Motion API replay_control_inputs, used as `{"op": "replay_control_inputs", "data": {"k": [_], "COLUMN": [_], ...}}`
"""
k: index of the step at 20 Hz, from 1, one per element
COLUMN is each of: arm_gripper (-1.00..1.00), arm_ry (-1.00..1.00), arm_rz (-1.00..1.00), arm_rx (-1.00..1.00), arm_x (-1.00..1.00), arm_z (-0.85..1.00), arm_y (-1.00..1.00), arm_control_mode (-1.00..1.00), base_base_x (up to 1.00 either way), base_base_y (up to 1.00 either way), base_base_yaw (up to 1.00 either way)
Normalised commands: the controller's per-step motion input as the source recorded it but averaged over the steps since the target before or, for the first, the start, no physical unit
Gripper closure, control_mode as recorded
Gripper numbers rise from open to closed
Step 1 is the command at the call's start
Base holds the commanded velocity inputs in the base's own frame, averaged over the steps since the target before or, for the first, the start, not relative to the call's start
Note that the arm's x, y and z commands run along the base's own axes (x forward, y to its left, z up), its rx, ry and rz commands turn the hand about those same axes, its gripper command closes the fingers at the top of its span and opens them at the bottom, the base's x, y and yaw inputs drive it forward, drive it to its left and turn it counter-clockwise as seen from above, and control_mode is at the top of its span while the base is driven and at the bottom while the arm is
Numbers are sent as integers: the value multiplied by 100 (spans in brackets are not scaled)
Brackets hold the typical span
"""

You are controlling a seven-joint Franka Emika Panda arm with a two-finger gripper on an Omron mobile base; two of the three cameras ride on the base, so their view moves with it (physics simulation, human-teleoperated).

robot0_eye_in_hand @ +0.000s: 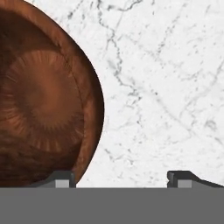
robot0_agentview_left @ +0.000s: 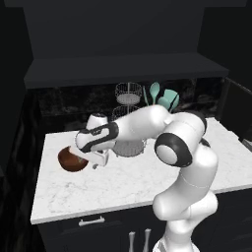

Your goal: Pick up the bowls on the counter and stack them on top of one another in the open cabinet. Place the smaller bowl on top of the larger bowl.

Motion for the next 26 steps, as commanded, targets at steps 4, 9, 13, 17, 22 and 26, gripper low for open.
{"op": "replay_control_inputs", "data": {"k": [4, 9, 13, 17, 22, 26], "arm_gripper": [-100, -100, -100, 100, 100, 100], "arm_ry": [-2, -1, -4, -3, 0, -7], "arm_rz": [0, 0, 0, 0, -1, 0], "arm_rx": [0, 0, 0, 0, 0, 0], "arm_x": [11, 4, 1, 0, -2, -24], "arm_z": [-9, -31, -30, -21, -1, 10], "arm_y": [0, 0, 0, 0, -1, -21], "arm_control_mode": [-100, -100, -100, -100, -100, -100], "base_base_x": [0, 0, 0, 0, 0, 0], "base_base_y": [0, 0, 0, 0, 0, 0], "base_base_yaw": [0, 0, 0, 0, 0, 0]}}
